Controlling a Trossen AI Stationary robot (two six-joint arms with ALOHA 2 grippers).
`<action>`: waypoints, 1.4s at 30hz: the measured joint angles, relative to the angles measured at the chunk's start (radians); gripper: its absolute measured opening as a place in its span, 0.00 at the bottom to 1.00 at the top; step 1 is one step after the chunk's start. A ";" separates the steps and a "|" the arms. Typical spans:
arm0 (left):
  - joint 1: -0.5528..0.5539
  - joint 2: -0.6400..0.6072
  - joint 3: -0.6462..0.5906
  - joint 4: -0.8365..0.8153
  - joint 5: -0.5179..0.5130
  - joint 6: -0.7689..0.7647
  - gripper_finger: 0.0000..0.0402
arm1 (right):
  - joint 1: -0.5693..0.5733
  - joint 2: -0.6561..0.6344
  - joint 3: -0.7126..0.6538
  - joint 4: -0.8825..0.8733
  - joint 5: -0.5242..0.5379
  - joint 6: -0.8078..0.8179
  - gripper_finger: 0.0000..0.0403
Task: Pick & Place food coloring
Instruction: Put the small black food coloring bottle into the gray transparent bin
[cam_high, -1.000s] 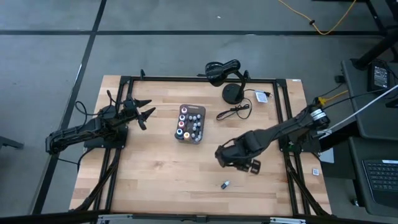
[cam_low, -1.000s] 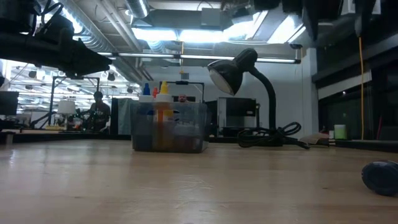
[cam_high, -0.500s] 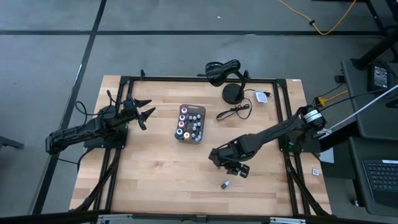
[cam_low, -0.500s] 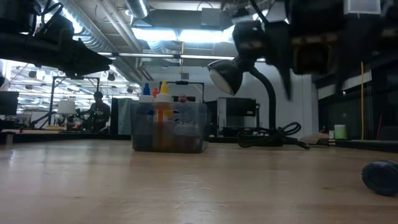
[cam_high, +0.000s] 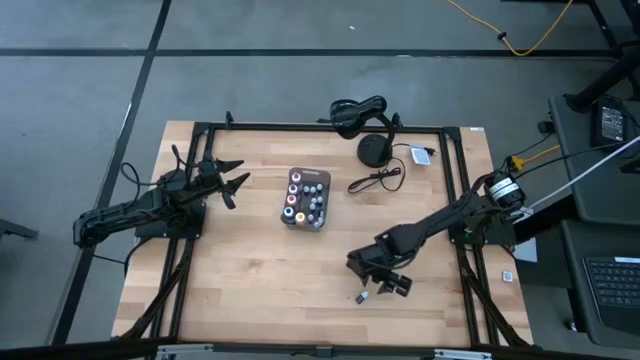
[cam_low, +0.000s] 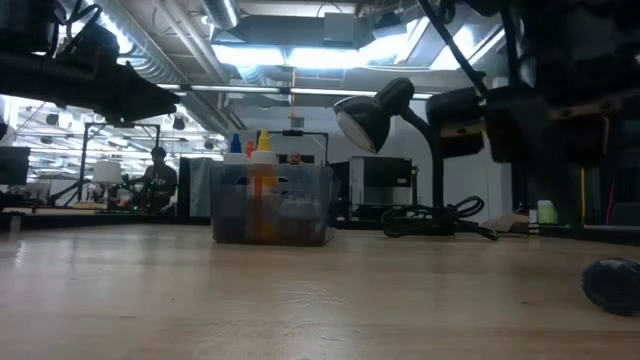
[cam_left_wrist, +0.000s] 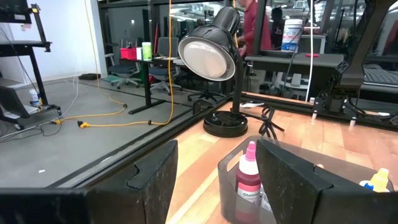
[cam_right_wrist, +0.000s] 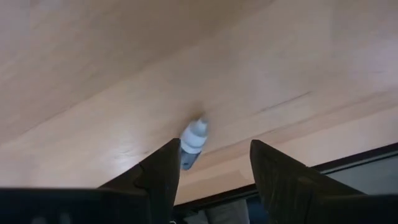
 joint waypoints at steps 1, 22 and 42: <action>0.000 0.000 0.000 0.000 0.000 0.000 0.53 | 0.000 0.000 -0.011 0.015 -0.008 0.002 0.48; 0.000 0.000 0.000 0.000 0.000 0.000 0.53 | 0.003 0.040 -0.063 0.156 0.017 -0.007 0.48; 0.000 0.002 0.000 0.000 0.000 0.000 0.53 | 0.020 0.089 -0.052 0.231 0.073 -0.041 0.48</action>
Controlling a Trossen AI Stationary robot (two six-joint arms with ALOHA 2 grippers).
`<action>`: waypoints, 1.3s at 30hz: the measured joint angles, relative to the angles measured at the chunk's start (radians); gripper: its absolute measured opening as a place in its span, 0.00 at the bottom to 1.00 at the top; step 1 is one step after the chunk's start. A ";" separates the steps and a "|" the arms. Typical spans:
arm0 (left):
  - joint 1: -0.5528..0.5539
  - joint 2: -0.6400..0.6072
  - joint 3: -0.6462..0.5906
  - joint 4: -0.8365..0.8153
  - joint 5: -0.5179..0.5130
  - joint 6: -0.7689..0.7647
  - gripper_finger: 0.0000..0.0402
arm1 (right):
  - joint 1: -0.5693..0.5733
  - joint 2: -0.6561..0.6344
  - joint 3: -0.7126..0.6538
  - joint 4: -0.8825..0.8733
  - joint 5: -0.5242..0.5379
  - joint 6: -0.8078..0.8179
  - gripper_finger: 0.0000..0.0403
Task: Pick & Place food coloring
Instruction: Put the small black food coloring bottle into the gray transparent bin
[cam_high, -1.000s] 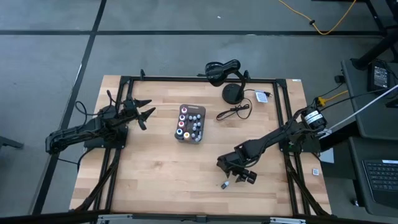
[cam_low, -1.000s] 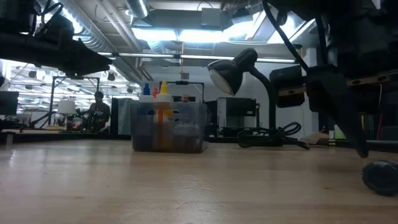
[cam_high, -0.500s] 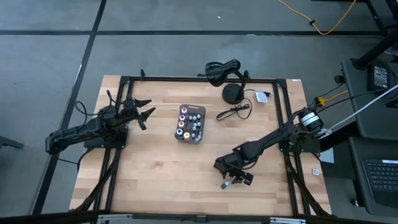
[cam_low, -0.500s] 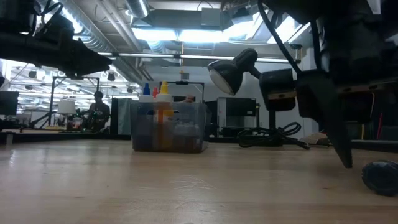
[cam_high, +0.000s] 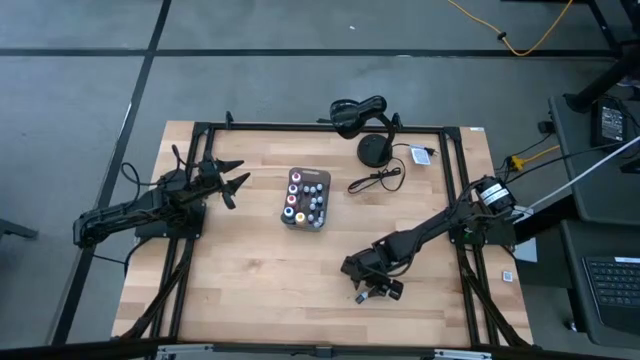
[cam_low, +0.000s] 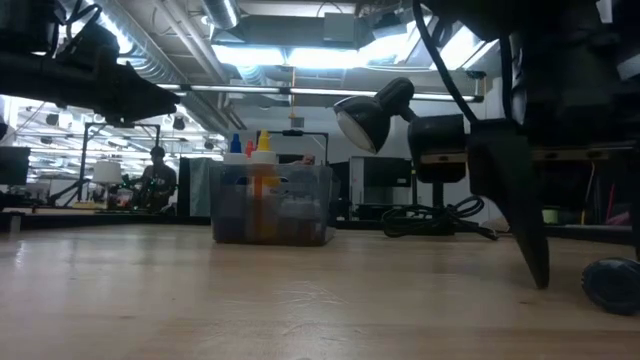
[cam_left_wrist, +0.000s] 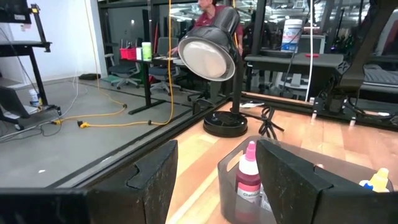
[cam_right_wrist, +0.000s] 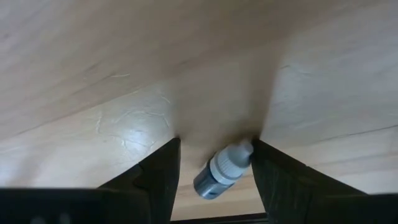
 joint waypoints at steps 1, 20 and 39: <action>0.000 0.000 0.000 0.001 0.000 0.000 0.53 | 0.000 0.000 0.000 0.002 0.008 -0.006 0.48; 0.000 0.000 0.000 0.000 0.003 0.000 0.53 | 0.007 0.002 0.007 0.031 0.056 -0.049 0.48; 0.000 0.000 0.000 0.000 0.003 0.000 0.53 | 0.000 0.001 0.010 0.016 0.088 -0.129 0.48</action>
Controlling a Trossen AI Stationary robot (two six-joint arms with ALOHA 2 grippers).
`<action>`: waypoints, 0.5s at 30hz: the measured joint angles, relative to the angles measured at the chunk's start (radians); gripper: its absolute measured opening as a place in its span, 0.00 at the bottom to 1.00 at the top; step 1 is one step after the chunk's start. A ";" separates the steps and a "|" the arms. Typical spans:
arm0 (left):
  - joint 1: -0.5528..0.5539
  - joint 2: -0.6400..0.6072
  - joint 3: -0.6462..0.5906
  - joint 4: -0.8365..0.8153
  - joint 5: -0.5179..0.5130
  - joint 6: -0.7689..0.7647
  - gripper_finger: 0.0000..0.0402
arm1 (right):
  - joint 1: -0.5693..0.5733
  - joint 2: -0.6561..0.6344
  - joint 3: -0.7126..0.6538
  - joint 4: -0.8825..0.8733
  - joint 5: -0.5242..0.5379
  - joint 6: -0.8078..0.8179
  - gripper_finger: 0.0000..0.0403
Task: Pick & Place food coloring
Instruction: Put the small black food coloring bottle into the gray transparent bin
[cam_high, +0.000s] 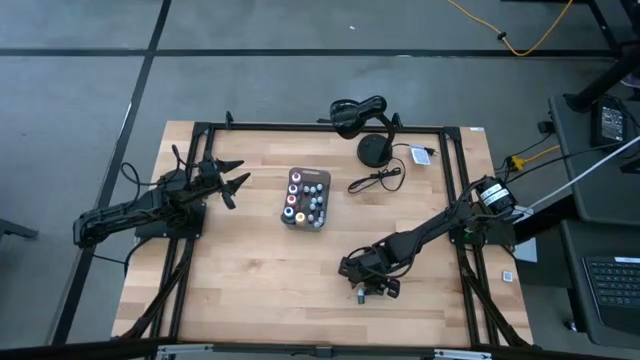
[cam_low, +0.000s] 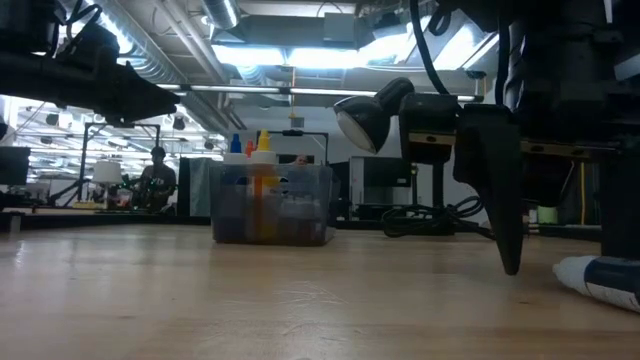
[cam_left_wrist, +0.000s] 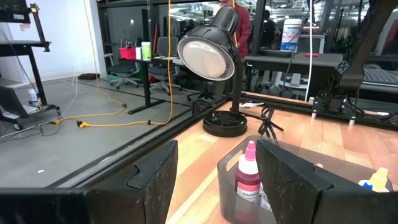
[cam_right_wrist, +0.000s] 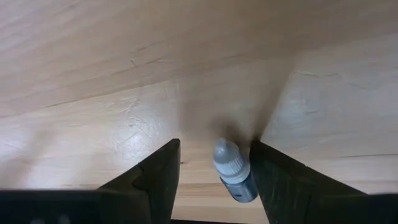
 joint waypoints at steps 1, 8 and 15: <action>0.000 0.000 0.000 0.000 0.000 0.000 0.53 | 0.000 0.000 0.000 0.001 0.000 0.001 0.48; 0.000 0.000 0.000 0.000 0.000 0.000 0.53 | 0.000 0.000 -0.001 0.003 0.003 0.013 0.48; 0.000 0.000 0.000 0.000 0.000 0.000 0.53 | 0.000 0.000 -0.001 0.001 0.003 -0.008 0.48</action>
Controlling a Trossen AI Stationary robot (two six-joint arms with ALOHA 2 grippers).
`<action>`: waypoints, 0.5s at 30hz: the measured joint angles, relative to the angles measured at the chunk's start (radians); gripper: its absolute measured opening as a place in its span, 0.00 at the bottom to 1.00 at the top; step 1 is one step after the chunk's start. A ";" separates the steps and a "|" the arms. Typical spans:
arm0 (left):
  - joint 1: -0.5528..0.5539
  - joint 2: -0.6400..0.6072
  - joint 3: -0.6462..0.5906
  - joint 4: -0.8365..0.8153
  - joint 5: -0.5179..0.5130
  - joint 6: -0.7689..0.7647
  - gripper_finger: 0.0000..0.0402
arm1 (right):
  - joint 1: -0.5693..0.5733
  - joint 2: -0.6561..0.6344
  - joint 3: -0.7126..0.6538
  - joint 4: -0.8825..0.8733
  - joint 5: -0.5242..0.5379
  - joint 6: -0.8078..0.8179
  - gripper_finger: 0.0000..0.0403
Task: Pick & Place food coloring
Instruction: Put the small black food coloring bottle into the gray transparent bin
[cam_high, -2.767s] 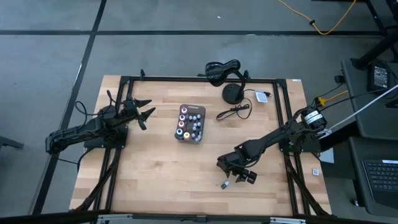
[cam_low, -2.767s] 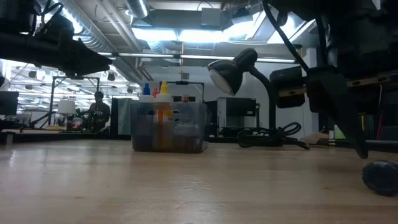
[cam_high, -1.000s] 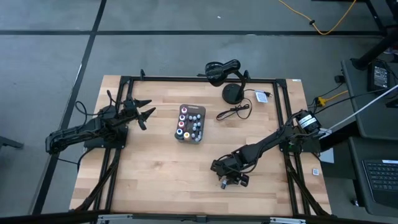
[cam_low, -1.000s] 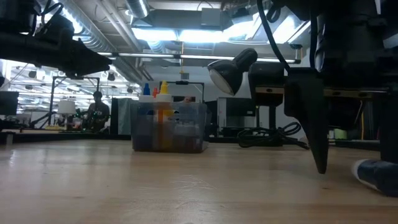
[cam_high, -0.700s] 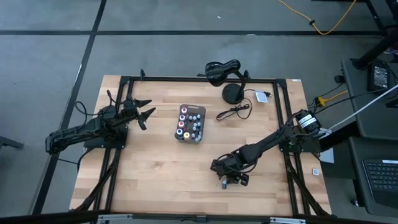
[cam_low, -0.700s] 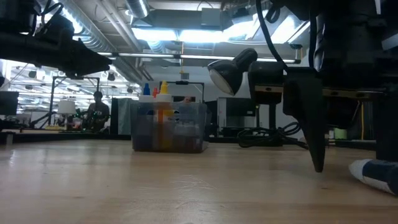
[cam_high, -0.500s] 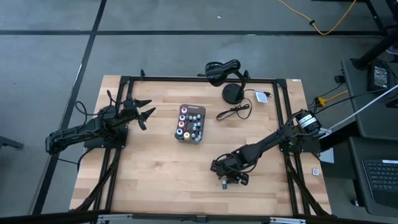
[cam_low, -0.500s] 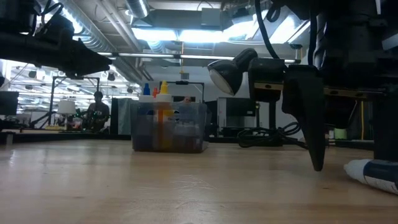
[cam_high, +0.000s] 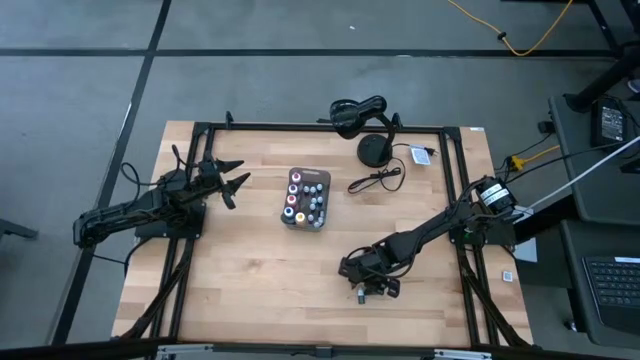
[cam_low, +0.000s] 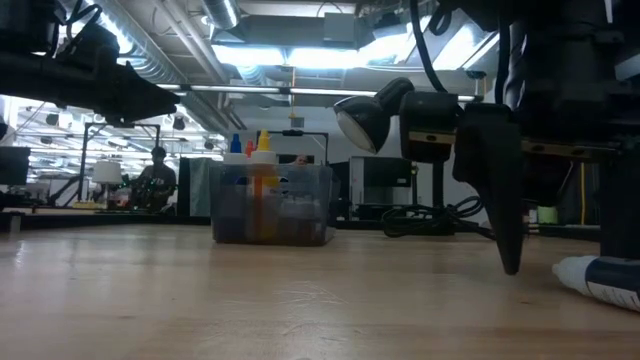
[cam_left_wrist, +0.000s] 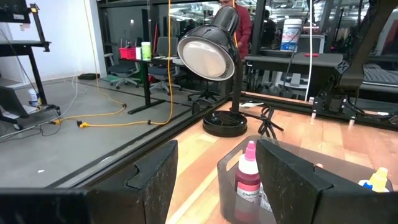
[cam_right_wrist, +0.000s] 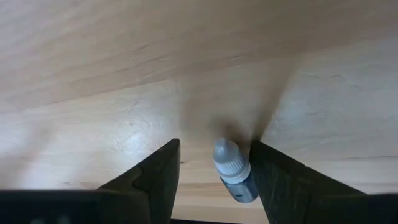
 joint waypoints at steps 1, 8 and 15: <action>0.000 0.000 0.000 0.000 0.000 0.000 0.53 | 0.000 0.000 0.000 0.000 0.000 -0.016 0.48; 0.000 0.000 0.000 0.000 0.000 0.000 0.53 | 0.000 0.000 0.001 -0.019 -0.004 -0.135 0.48; 0.000 0.000 0.000 0.000 0.000 0.000 0.53 | 0.000 -0.002 0.002 -0.062 0.001 -0.182 0.48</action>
